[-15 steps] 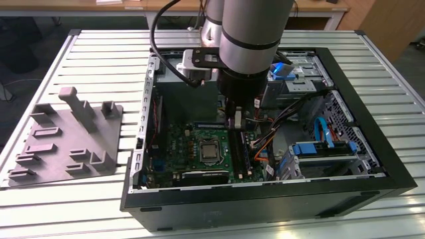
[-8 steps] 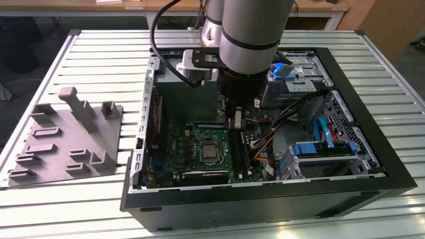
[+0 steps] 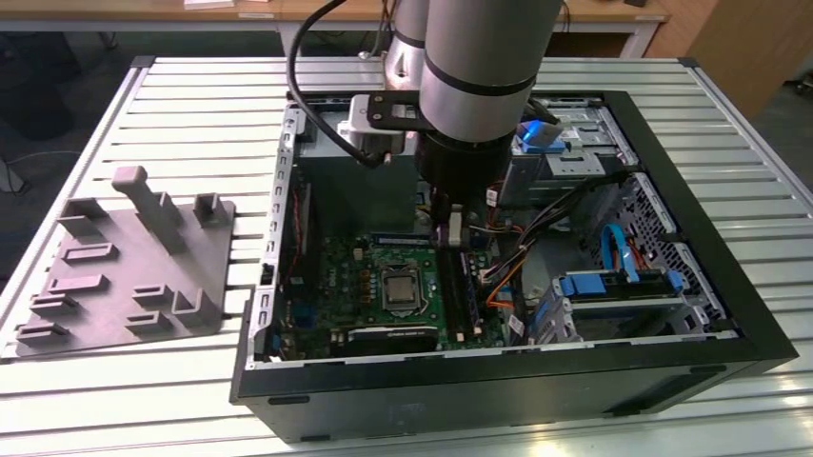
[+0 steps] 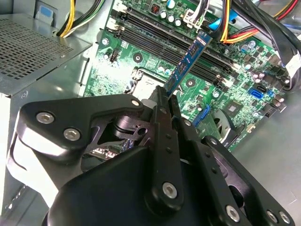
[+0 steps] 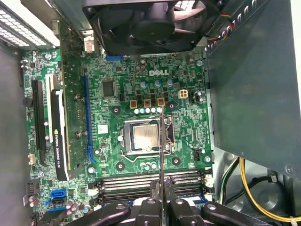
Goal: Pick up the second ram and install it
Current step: 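Insert the second ram into the second slot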
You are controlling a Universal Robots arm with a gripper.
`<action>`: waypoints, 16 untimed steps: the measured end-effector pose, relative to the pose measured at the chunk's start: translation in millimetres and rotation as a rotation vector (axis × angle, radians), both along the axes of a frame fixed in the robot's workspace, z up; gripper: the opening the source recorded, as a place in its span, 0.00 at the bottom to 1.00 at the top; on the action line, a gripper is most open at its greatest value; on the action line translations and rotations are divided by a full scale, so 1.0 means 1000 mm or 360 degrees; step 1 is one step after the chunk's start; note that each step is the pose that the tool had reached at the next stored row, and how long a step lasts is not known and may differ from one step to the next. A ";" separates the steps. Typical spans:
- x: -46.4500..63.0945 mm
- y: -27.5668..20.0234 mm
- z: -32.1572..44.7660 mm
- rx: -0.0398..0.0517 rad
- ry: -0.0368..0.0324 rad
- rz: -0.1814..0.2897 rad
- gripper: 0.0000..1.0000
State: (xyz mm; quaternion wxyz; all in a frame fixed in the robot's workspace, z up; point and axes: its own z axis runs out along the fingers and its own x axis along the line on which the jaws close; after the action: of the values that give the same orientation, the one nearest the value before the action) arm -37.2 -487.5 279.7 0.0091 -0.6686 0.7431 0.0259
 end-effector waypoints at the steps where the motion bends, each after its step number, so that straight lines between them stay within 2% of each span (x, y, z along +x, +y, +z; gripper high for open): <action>1: 0.000 0.0000 0.0000 0.0000 0.0000 -0.0011 0.14; 16: 0.000 0.0000 -0.0007 0.0000 0.0000 -0.0276 0.14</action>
State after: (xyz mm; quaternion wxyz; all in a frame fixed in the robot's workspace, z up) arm -37.2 -487.5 279.0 0.0112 -0.6019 0.7981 0.0250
